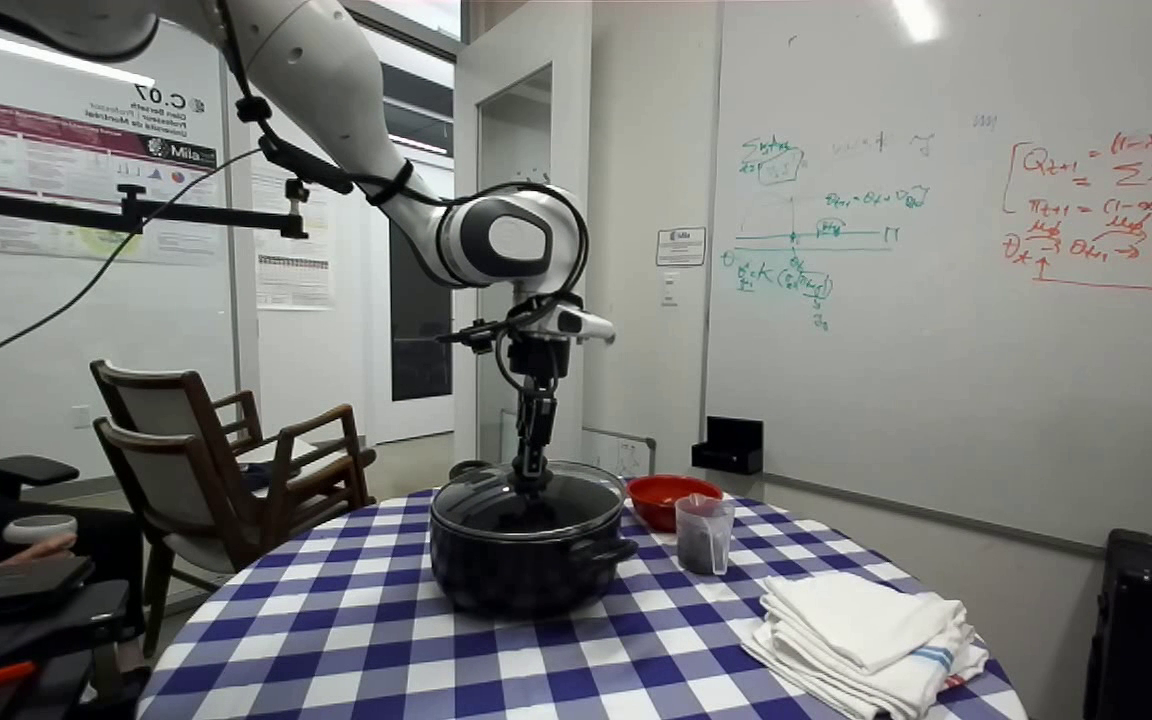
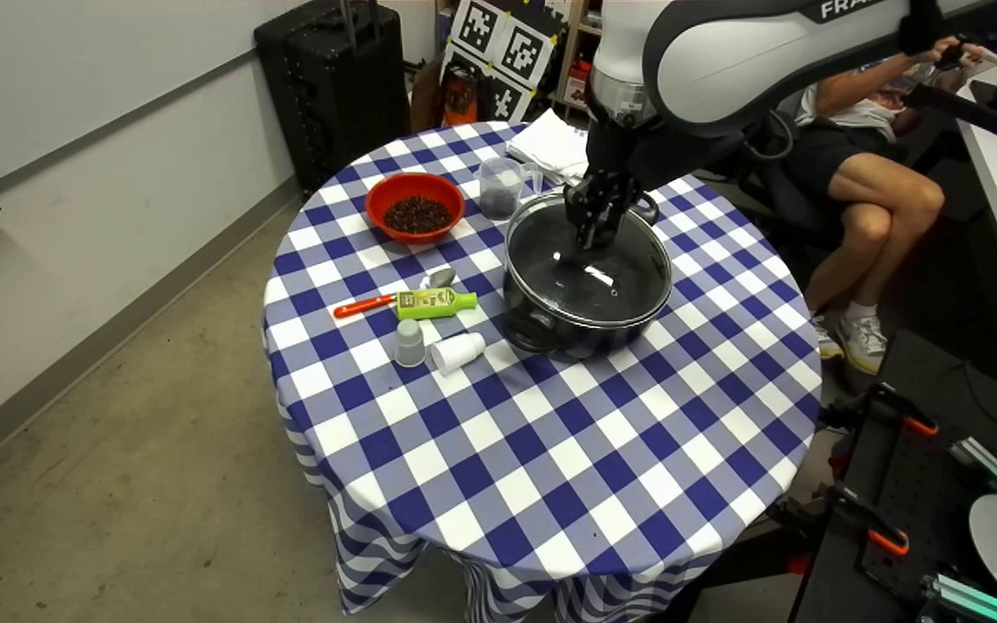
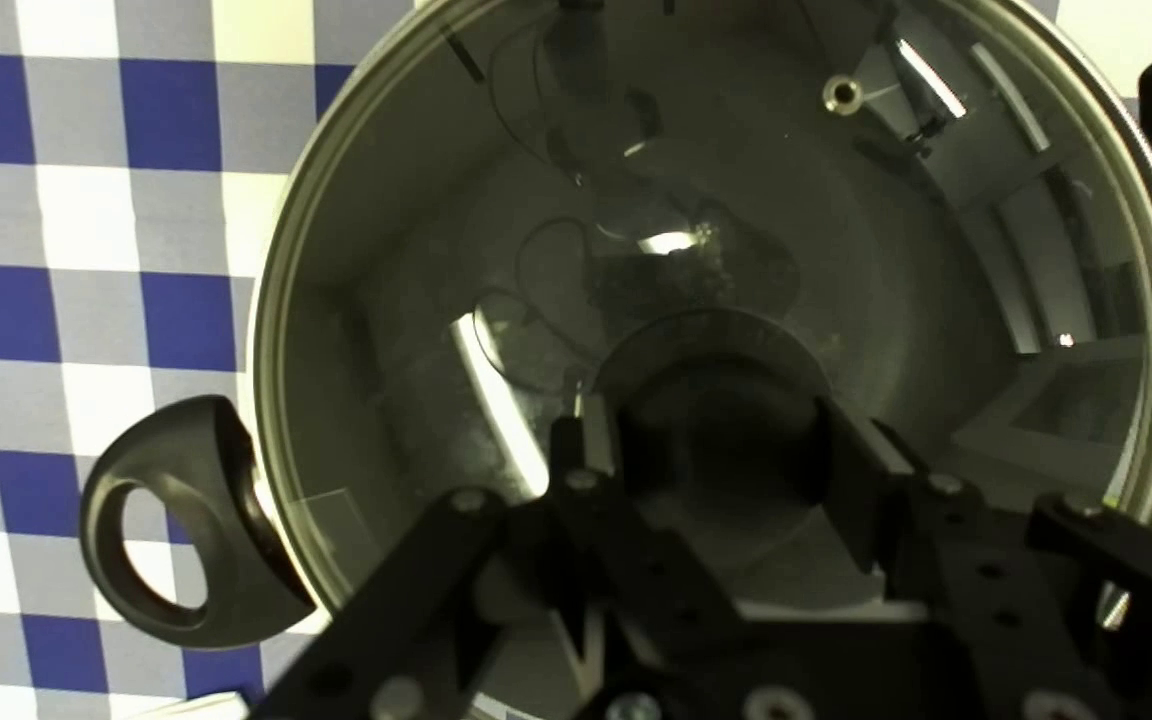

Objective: Put the glass lid on the black pot

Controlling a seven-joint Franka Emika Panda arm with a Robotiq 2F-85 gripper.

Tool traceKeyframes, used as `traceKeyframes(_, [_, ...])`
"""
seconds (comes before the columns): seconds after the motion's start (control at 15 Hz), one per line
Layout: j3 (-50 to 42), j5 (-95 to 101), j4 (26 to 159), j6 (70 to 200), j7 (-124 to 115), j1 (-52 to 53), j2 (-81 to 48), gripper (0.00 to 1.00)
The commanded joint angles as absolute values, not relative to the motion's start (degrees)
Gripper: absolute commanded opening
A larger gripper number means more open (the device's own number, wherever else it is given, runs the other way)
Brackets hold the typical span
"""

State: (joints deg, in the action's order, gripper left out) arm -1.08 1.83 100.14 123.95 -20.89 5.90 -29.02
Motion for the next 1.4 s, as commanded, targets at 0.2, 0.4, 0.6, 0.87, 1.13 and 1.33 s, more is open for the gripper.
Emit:
traceKeyframes(0.2, [-1.3,1.5,99.2,120.9,-19.5,5.5,-28.4,0.25])
traceKeyframes(0.4, [-0.9,1.1,99.1,120.7,-19.2,5.5,-28.5,0.25])
traceKeyframes(0.6, [-0.5,0.8,99.1,120.4,-18.2,5.4,-28.7,0.70])
traceKeyframes(0.87, [0.0,0.2,99.5,119.5,-16.5,5.2,-28.2,0.95])
traceKeyframes(1.13, [-0.2,0.1,100.0,119.9,-16.5,5.7,-28.4,0.99])
traceKeyframes(1.33, [0.0,-0.2,100.0,119.7,-16.0,5.5,-28.2,1.00])
